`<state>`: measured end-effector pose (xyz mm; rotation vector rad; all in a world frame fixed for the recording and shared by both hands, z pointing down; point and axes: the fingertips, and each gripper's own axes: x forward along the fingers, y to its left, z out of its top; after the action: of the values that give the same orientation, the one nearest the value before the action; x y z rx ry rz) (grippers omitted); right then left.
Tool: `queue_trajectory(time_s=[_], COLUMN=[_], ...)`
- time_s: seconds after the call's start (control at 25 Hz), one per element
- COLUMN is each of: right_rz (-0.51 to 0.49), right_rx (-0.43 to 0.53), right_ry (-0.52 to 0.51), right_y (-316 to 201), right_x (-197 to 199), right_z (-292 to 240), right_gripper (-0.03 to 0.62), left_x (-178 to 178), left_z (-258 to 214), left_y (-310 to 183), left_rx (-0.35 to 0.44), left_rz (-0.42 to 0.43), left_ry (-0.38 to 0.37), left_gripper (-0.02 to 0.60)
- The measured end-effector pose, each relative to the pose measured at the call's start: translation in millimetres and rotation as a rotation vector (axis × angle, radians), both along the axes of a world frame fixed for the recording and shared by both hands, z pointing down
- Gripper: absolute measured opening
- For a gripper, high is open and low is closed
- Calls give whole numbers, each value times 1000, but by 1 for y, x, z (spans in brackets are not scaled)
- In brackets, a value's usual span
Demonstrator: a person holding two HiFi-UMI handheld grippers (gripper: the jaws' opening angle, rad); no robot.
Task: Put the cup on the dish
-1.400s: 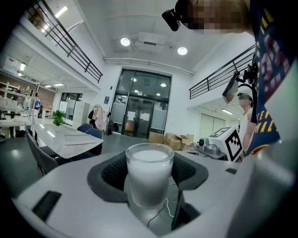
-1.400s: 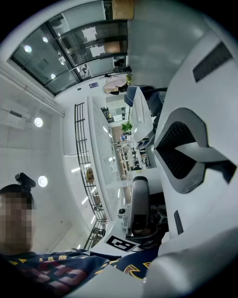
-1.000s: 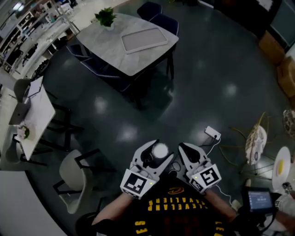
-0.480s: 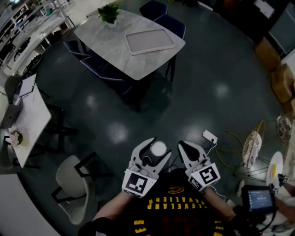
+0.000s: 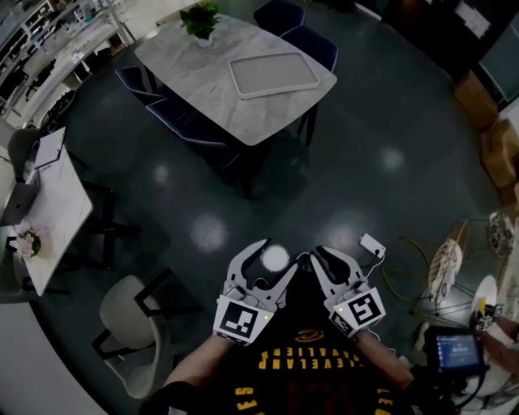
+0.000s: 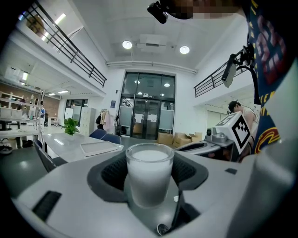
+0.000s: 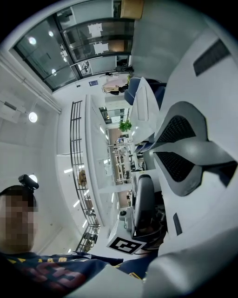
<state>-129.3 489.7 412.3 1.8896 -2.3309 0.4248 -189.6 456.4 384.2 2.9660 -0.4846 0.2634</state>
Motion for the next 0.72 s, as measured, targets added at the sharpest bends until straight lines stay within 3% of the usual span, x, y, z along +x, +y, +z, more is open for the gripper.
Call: queue_trajectory(time_s=[0.36, 0.72], right_rz=[-106, -282], right_rx=[18, 17], right_ry=[-84, -142], right_y=[-55, -132], right_x=[18, 62], right_z=[7, 10], right_gripper=[48, 48], left_x=[22, 74], left_z=[3, 6], left_y=[-46, -113], left_rx=[-18, -23], left_rz=[-94, -213], left_ry=[-24, -48], left_gripper=[267, 267])
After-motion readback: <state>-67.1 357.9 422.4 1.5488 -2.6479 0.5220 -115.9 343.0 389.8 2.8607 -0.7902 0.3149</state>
